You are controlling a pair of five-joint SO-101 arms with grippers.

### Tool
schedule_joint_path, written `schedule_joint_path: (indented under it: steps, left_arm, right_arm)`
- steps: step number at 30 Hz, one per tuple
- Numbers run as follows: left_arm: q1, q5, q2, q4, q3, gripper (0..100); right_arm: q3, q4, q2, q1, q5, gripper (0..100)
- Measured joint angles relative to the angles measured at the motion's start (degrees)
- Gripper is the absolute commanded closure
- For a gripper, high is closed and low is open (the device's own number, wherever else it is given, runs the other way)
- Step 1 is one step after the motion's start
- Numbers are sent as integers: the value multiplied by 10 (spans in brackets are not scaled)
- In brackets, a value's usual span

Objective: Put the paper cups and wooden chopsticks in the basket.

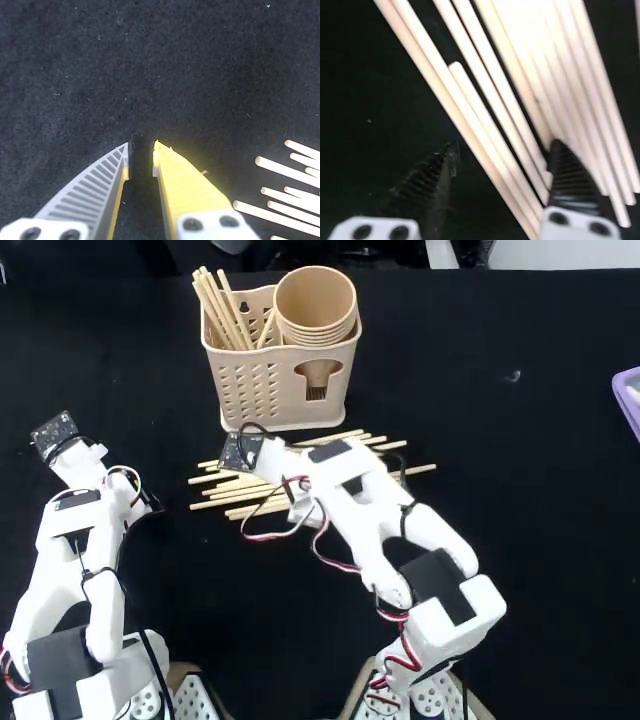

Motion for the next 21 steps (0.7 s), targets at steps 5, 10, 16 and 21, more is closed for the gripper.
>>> schedule_joint_path:
  steps: [5, 10, 16, 21]
  left_arm:
    - [0, 0, 0, 0, 0, 908]
    - [0, 0, 0, 0, 0, 908]
    - [0, 0, 0, 0, 0, 908]
    - [0, 0, 0, 0, 0, 908]
  right_arm:
    - [-24, 89, -1, -4, 33, 989]
    - [-20, 163, -36, -18, 38, 988]
    - [46, 176, -121, -20, 38, 986]
    - [96, 131, -142, -20, 38, 986]
